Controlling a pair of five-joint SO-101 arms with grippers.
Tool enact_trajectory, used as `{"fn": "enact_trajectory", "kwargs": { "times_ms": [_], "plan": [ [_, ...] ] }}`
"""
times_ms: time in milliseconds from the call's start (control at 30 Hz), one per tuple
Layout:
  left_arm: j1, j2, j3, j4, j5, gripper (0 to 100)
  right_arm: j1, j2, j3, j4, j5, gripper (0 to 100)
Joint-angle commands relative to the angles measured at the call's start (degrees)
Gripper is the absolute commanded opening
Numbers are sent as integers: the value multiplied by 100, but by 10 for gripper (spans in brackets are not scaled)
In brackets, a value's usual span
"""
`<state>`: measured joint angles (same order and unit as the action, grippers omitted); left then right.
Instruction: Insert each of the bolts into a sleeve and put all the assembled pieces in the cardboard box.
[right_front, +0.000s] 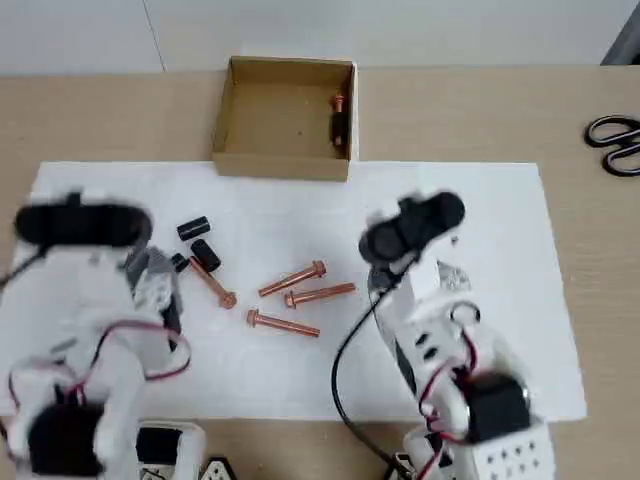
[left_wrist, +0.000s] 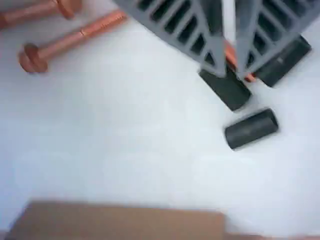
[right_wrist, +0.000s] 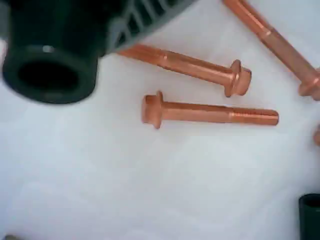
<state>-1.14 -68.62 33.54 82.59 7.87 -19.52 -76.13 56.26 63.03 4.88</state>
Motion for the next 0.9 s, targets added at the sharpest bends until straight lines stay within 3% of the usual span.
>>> {"fn": "enact_trajectory", "kwargs": {
  "times_ms": [0,200,367,433,567,867],
  "plan": [
    [431,1090,-1156,255,18,6,198,-1121,615,-382,35,6],
    [1618,2435,-1499,360,176,6,1727,-2536,1943,-1226,35,5],
    [1811,3490,-1508,360,97,6,2659,-2747,2426,-1288,18,5],
    [1767,3903,-1534,396,-378,6,2782,-2712,2567,-1288,9,5],
    [1908,4695,-1516,149,-2154,7,2774,-2712,2971,-1288,9,5],
    [2075,7288,-2765,334,-2681,8,2800,-2712,3473,-1323,9,5]
  ]
}}
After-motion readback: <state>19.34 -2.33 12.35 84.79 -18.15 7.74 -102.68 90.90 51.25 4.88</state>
